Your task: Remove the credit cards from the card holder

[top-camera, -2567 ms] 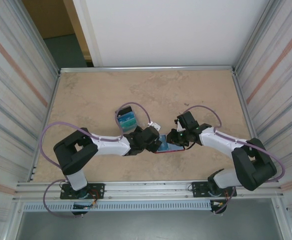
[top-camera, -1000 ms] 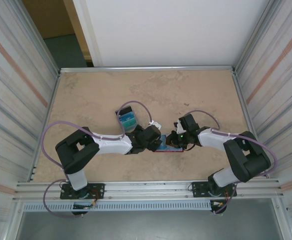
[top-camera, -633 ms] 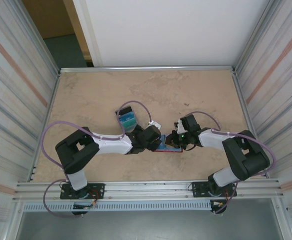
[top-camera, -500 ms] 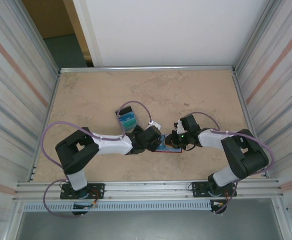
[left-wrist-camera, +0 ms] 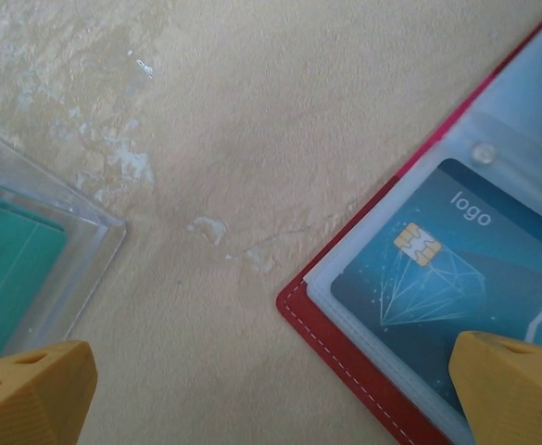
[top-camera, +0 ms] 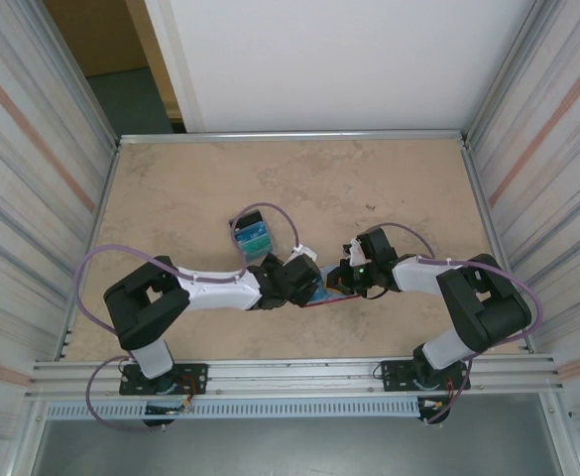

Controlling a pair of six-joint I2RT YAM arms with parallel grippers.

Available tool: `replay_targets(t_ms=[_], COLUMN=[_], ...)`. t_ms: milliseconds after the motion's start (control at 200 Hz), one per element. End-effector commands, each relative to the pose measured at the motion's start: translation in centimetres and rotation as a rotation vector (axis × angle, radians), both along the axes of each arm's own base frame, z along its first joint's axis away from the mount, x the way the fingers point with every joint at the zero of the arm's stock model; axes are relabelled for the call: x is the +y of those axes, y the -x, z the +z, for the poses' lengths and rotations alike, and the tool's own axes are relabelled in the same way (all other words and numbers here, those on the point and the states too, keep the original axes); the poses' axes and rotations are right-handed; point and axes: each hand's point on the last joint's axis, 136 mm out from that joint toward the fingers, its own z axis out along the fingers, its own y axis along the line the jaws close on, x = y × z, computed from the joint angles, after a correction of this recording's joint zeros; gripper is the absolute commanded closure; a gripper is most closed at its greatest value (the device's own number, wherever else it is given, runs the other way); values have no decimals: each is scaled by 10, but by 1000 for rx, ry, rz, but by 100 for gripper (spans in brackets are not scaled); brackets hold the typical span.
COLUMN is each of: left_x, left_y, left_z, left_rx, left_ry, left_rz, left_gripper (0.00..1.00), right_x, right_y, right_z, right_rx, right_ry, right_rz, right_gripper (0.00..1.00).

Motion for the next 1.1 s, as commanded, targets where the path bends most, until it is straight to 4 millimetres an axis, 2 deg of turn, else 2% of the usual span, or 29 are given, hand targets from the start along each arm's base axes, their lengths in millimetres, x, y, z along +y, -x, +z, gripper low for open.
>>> replay_targets(t_ms=[0, 180, 551, 772, 962, 1092], left_x=[13, 14, 26, 25, 19, 15], left_y=[14, 9, 3, -2, -5, -8], left_z=[-3, 0, -5, -8, -1, 14], left_rx=[38, 22, 23, 17, 2, -21], left_ry=[-30, -30, -40, -37, -27, -3], left_rz=[3, 19, 48, 40, 26, 17], left_gripper=[1, 1, 1, 1, 1, 1], right_x=[-4, -8, -18, -19, -15, -17], right_y=[1, -2, -10, -11, -12, -12], right_z=[-4, -3, 2, 4, 6, 9], right_rx=[6, -6, -33, -40, -31, -39], right_ry=[21, 69, 111, 110, 80, 82], right_rz=[2, 6, -13, -25, -43, -53], right_gripper=[100, 100, 100, 100, 100, 100])
